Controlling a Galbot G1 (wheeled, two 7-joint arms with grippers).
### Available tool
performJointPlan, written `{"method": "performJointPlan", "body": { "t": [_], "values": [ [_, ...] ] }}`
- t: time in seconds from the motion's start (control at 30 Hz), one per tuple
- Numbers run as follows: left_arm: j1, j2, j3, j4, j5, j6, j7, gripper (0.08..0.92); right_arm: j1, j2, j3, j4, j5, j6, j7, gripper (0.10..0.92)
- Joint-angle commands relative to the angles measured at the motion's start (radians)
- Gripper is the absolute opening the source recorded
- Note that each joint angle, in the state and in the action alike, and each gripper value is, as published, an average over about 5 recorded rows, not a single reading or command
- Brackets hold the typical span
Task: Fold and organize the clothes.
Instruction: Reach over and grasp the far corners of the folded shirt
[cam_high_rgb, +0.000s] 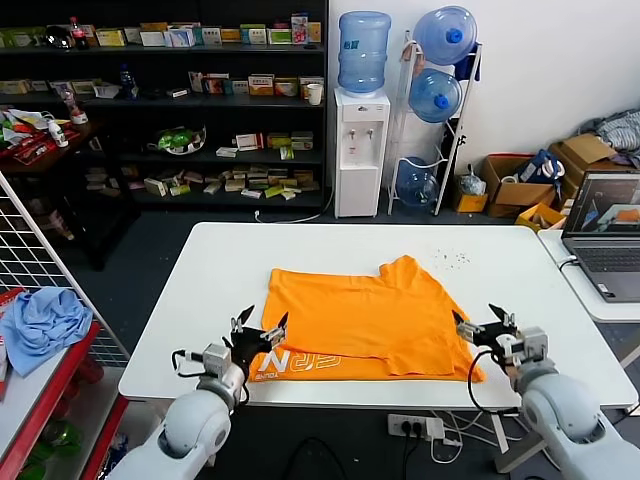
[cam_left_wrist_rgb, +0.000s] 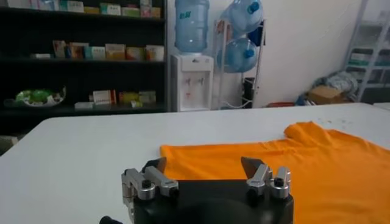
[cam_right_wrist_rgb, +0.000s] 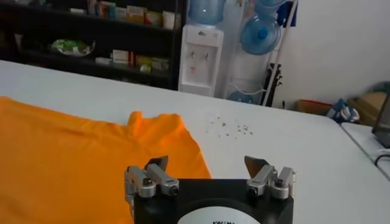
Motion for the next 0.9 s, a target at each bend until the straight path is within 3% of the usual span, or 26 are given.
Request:
{"method": "performJointPlan", "body": {
  "t": [0.03,0.4,0.9],
  "values": [
    [-0.316,-0.048,0.088,0.3,-0.031,0.021,0.02,0.823,0.323,0.039,-0.129,-0.276,0.047,0.004,-0.021,0.823],
    [-0.501,-0.188,0.108,0.63,-0.046,0.058,0.036,0.823,0.515,0.189,-0.209,-0.565,0.004,-0.014,-0.086,0.823],
    [-0.574,-0.284,0.09,0.843,-0.029,0.074,0.06,0.823,0.587,0.308,-0.231,-0.79,-0.109,0.015,-0.146,0.823]
  ]
}}
